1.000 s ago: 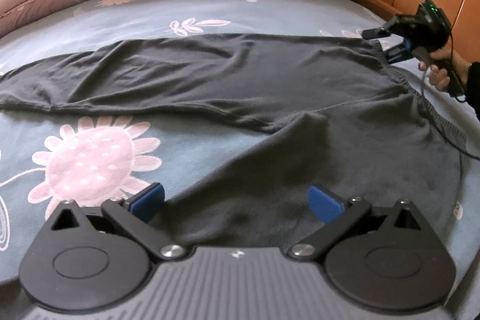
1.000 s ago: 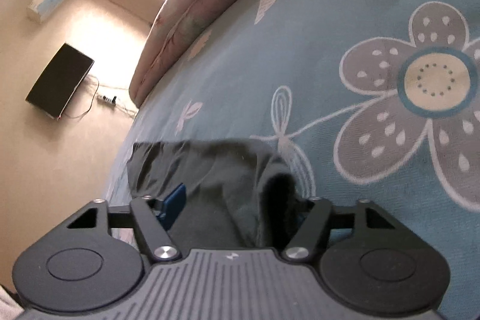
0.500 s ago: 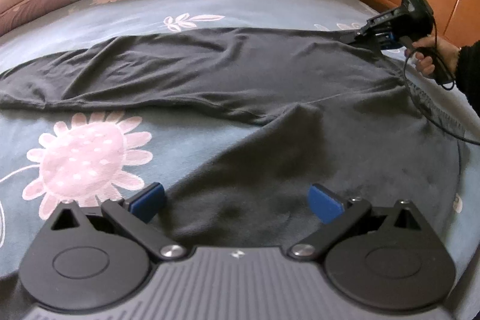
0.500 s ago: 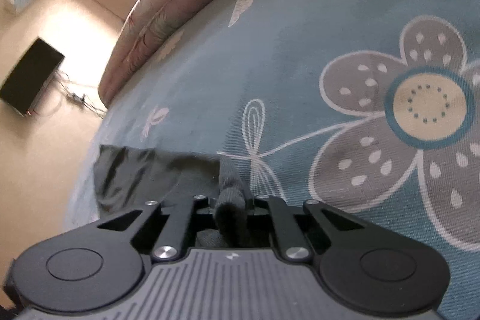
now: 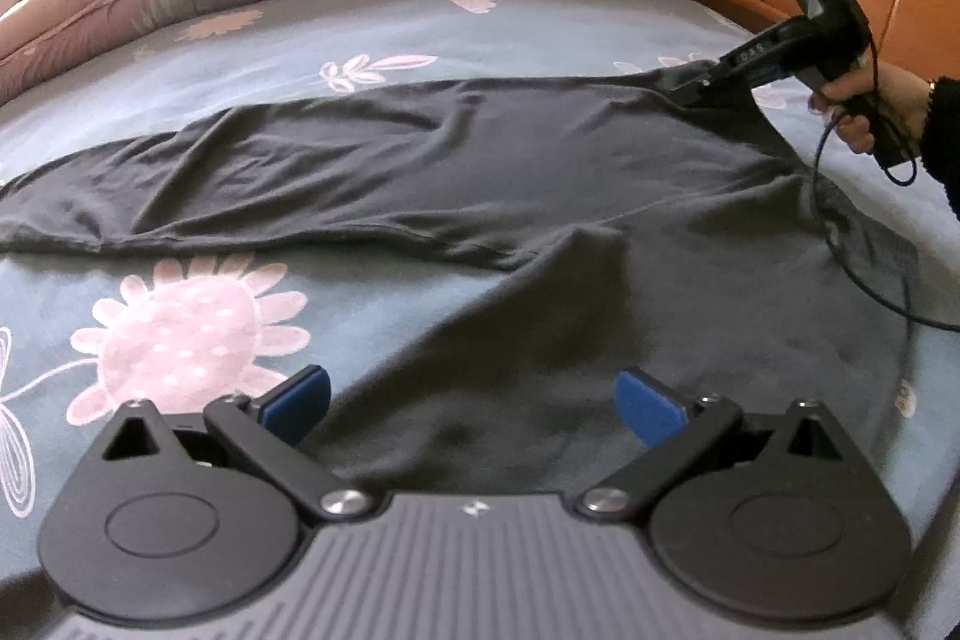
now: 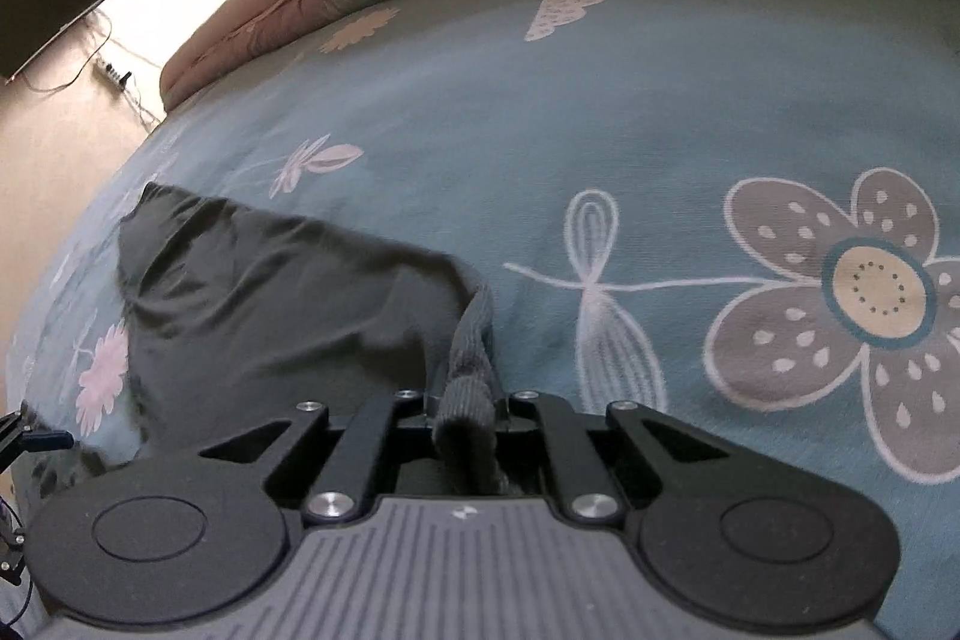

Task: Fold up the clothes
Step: 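Lift the gripped waistband corner up with the right tool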

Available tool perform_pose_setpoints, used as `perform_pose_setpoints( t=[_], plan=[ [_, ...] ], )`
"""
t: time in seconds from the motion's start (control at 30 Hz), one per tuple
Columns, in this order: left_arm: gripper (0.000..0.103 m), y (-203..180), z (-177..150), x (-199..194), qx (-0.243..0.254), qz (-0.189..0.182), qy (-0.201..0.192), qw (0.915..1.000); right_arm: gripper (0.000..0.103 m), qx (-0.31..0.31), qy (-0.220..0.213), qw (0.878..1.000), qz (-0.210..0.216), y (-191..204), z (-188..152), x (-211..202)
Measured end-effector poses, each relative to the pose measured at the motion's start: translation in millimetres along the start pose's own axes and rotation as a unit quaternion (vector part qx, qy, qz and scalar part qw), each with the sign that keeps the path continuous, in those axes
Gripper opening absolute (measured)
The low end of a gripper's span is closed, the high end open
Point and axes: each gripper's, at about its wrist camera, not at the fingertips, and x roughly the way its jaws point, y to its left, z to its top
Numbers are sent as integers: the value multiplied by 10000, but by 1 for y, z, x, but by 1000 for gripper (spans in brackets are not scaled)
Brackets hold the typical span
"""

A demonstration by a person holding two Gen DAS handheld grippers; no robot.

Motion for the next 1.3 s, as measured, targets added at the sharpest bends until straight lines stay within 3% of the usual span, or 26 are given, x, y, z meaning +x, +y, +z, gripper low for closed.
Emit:
perform_pose_setpoints(
  t=[0.33,0.57,0.87,1.03,1.3],
  plan=[
    [100,-15,4,0,465,-182,61,9987,11,-342,-104,9992,-170,32,5,-18],
    [100,-20,1,1,419,-268,69,9987,11,-427,-194,9988,-111,41,11,-26],
    [94,-19,9,5,1070,-208,178,9939,11,-693,-161,9974,-112,54,14,-35],
    [94,-16,23,7,1201,-177,71,9926,11,-731,-254,9970,28,58,15,-43],
    [94,-24,15,9,1196,-280,178,9923,11,-1179,-253,9925,212,89,11,-56]
  ],
)
